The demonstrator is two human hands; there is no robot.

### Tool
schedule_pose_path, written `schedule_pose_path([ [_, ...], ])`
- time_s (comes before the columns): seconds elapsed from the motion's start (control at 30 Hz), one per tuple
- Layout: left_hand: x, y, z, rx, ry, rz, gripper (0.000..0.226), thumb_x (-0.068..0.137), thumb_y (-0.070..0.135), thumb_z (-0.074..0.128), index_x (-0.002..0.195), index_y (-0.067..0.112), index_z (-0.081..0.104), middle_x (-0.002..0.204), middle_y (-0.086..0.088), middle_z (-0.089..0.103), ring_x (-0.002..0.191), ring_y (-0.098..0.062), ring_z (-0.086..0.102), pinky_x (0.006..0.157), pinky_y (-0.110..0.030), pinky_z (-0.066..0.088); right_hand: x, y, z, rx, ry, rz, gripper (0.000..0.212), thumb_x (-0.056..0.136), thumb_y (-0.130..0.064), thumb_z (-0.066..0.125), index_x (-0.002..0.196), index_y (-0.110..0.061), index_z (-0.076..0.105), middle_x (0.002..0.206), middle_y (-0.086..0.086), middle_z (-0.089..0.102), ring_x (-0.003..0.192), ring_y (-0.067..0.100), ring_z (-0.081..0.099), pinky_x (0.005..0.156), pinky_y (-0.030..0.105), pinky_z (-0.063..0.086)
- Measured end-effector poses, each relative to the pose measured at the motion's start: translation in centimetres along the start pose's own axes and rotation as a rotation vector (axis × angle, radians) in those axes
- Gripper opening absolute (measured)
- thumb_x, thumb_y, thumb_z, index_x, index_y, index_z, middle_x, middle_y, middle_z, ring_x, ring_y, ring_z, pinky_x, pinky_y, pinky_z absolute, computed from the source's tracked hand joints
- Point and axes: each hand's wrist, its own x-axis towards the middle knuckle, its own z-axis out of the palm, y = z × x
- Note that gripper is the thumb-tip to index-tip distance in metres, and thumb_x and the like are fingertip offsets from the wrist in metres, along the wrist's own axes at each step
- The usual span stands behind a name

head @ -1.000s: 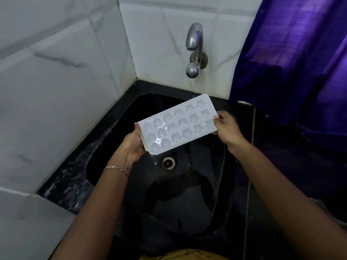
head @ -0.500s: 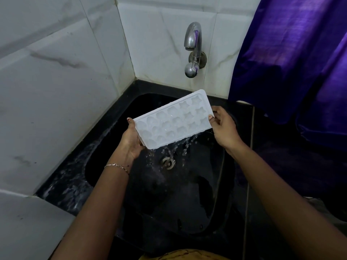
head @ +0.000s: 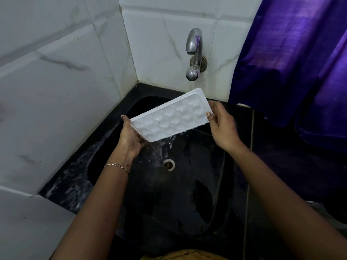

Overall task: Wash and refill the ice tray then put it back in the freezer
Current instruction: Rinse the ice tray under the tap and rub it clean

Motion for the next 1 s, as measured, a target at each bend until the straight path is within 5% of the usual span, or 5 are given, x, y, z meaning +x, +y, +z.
schedule_pose_path([
  [0.17, -0.4, 0.5, 0.0, -0.021, -0.026, 0.050, 0.078, 0.089, 0.074, 0.019, 0.131, 0.019, 0.055, 0.120, -0.009, 0.066, 0.110, -0.028, 0.062, 0.095, -0.044, 0.048, -0.4, -0.7, -0.3, -0.037, 0.024, -0.061, 0.028, 0.099, -0.012, 0.045, 0.127, -0.013, 0.049, 0.115, -0.004, 0.061, 0.102, 0.012, 0.059, 0.085, 0.029, 0.050],
  [0.6, -2.3, 2.2, 0.0, -0.077, -0.076, 0.186, 0.053, 0.099, 0.048, 0.034, 0.127, 0.009, 0.056, 0.119, -0.008, 0.066, 0.106, -0.020, 0.062, 0.084, -0.031, 0.049, -1.1, -2.2, -1.7, -0.131, 0.064, -0.140, 0.020, 0.095, -0.002, 0.049, 0.115, -0.005, 0.047, 0.101, -0.004, 0.056, 0.082, 0.011, 0.055, 0.064, 0.012, 0.040],
  [0.7, -3.0, 2.6, 0.1, -0.097, -0.083, 0.206, 0.041, 0.098, 0.040, 0.035, 0.114, 0.011, 0.059, 0.109, -0.007, 0.066, 0.097, -0.018, 0.061, 0.082, -0.029, 0.049, -1.3, -2.5, -2.1, -0.117, 0.046, -0.144, 0.018, 0.093, 0.000, 0.050, 0.110, -0.005, 0.046, 0.104, 0.003, 0.060, 0.087, 0.015, 0.058, 0.069, 0.028, 0.047],
  [0.83, -3.6, 3.1, -0.1, -0.102, -0.089, 0.227, 0.028, 0.090, 0.030, 0.035, 0.102, 0.016, 0.055, 0.109, -0.005, 0.061, 0.103, -0.018, 0.056, 0.095, -0.032, 0.040, -1.6, -3.1, -2.7, -0.078, 0.002, -0.204, 0.021, 0.092, 0.003, 0.052, 0.098, -0.015, 0.041, 0.130, 0.003, 0.060, 0.107, 0.013, 0.060, 0.082, 0.024, 0.051],
  [1.0, -4.9, 3.4, -0.1, -0.091, -0.092, 0.243, 0.036, 0.089, 0.028, 0.032, 0.108, 0.017, 0.061, 0.112, -0.002, 0.063, 0.111, -0.019, 0.053, 0.105, -0.037, 0.033, -1.9, -3.3, -3.6, -0.032, -0.001, -0.211, 0.019, 0.088, 0.011, 0.053, 0.098, -0.005, 0.050, 0.135, 0.005, 0.057, 0.120, 0.008, 0.053, 0.096, 0.016, 0.045],
])
